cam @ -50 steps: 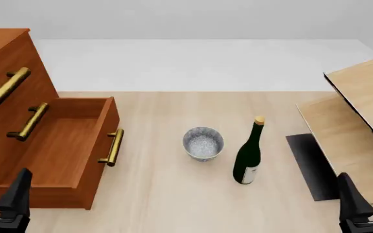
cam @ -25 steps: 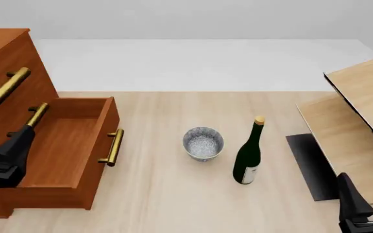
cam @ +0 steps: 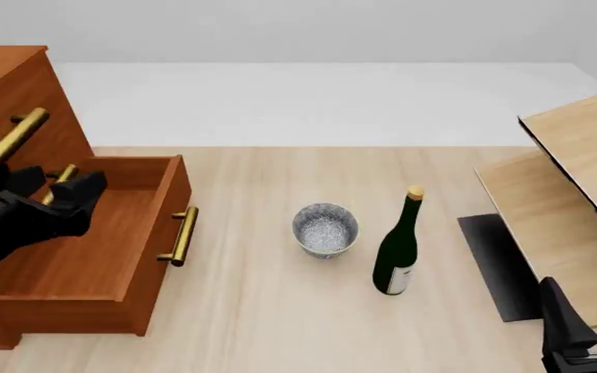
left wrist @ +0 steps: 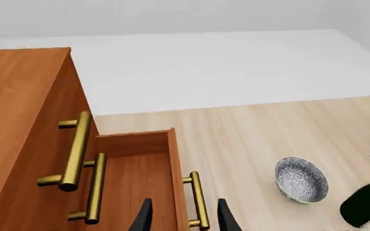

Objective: Put the wine bottle in the bottom drawer of the cabinet.

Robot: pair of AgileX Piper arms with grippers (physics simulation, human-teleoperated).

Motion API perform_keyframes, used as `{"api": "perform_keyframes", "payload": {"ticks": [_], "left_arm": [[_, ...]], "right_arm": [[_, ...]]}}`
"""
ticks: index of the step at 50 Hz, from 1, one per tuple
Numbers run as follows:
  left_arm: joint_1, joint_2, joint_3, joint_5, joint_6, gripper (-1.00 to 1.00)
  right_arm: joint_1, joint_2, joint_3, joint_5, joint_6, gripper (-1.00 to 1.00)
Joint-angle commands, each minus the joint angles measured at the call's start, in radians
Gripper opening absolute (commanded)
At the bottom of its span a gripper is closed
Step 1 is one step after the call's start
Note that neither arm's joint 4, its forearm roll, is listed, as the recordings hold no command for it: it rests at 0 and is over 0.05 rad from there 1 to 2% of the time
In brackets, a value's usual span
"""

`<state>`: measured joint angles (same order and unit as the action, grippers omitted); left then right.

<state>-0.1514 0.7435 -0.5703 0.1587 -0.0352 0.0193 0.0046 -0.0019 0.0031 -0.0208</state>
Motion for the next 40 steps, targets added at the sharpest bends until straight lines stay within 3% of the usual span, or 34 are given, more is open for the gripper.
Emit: {"api": "perform_keyframes", "payload": {"ticks": [1, 10, 12, 13, 21, 23, 40], "left_arm": [[0.021, 0.118, -0.063, 0.049, -0.066, 1.00], [0.022, 0.185, -0.074, 0.045, -0.100, 1.00], [0.006, 0.197, -0.065, 0.038, -0.139, 1.00], [0.006, 0.208, -0.064, 0.036, -0.116, 1.00], [-0.019, 0.247, -0.053, 0.012, -0.143, 1.00], [0.013, 0.282, -0.059, 0.006, -0.102, 1.00], [-0.001, 0.368, 0.019, -0.098, -0.132, 1.00]], "right_arm": [[0.002, -0.001, 0.000, 0.000, -0.003, 1.00], [0.001, 0.001, 0.000, 0.001, 0.001, 1.00], [0.000, 0.001, 0.000, 0.000, 0.002, 1.00], [0.001, 0.000, 0.000, 0.001, 0.000, 1.00], [0.001, 0.000, 0.000, 0.001, -0.001, 1.00], [0.000, 0.000, 0.000, 0.001, 0.000, 1.00], [0.002, -0.001, -0.001, 0.002, -0.001, 1.00]]}}
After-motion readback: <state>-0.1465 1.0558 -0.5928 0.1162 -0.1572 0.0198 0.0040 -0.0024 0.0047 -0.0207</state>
